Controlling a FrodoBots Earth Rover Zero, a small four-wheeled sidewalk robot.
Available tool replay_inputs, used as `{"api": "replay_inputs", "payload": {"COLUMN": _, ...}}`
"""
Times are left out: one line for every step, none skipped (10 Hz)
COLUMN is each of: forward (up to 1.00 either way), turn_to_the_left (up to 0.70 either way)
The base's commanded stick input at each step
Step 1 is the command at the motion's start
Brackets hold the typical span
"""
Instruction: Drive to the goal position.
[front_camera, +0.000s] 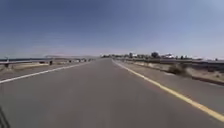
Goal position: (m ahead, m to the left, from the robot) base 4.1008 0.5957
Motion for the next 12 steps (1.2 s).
{"api": "replay_inputs", "payload": {"forward": 1.0, "turn_to_the_left": 0.0}}
{"api": "replay_inputs", "payload": {"forward": 1.0, "turn_to_the_left": 0.0}}
{"api": "replay_inputs", "payload": {"forward": 1.0, "turn_to_the_left": 0.0}}
{"api": "replay_inputs", "payload": {"forward": 1.0, "turn_to_the_left": 0.0}}
{"api": "replay_inputs", "payload": {"forward": 1.0, "turn_to_the_left": 0.0}}
{"api": "replay_inputs", "payload": {"forward": 1.0, "turn_to_the_left": 0.0}}
{"api": "replay_inputs", "payload": {"forward": 1.0, "turn_to_the_left": 0.0}}
{"api": "replay_inputs", "payload": {"forward": 1.0, "turn_to_the_left": 0.0}}
{"api": "replay_inputs", "payload": {"forward": 1.0, "turn_to_the_left": 0.0}}
{"api": "replay_inputs", "payload": {"forward": 1.0, "turn_to_the_left": 0.0}}
{"api": "replay_inputs", "payload": {"forward": 1.0, "turn_to_the_left": 0.0}}
{"api": "replay_inputs", "payload": {"forward": 1.0, "turn_to_the_left": 0.0}}
